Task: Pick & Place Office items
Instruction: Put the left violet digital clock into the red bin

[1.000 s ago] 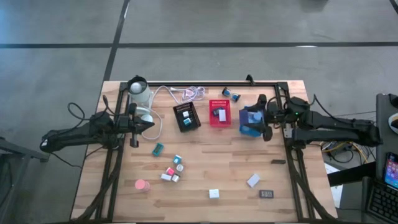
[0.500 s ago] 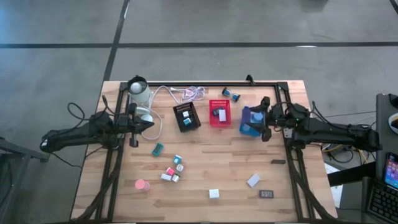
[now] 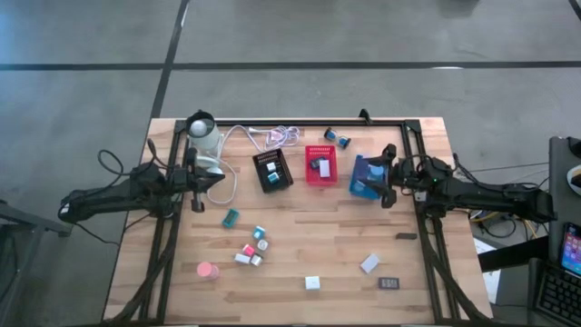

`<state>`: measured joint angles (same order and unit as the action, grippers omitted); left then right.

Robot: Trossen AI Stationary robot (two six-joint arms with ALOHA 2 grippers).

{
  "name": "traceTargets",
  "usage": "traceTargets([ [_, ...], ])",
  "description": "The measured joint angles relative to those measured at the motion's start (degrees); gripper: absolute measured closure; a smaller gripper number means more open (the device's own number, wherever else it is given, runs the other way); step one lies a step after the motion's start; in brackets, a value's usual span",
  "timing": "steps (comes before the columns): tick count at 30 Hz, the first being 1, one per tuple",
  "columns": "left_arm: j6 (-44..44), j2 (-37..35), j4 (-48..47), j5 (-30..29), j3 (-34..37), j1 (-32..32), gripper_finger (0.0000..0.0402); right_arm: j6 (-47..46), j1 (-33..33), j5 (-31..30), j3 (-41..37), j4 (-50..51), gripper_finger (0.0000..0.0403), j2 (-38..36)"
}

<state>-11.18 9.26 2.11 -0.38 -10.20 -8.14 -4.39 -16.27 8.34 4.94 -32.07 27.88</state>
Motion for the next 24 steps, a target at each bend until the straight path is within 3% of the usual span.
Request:
traceTargets([
  [6,-0.18,0.00,2.33,0.00,0.04,0.00,0.0390,2.78,-0.07,-1.18,-1.18,-4.03,0.0117,-1.58],
  [13,0.78,0.00,2.86,0.02,0.09,0.00,0.0390,3.71,0.00,-0.86,4.53,15.43,0.0117,-6.42],
  [24,2.66,0.00,2.25,0.04,0.13,0.00,0.0390,4.73,0.00,-0.72,2.98,16.64,0.0117,-14.61],
])
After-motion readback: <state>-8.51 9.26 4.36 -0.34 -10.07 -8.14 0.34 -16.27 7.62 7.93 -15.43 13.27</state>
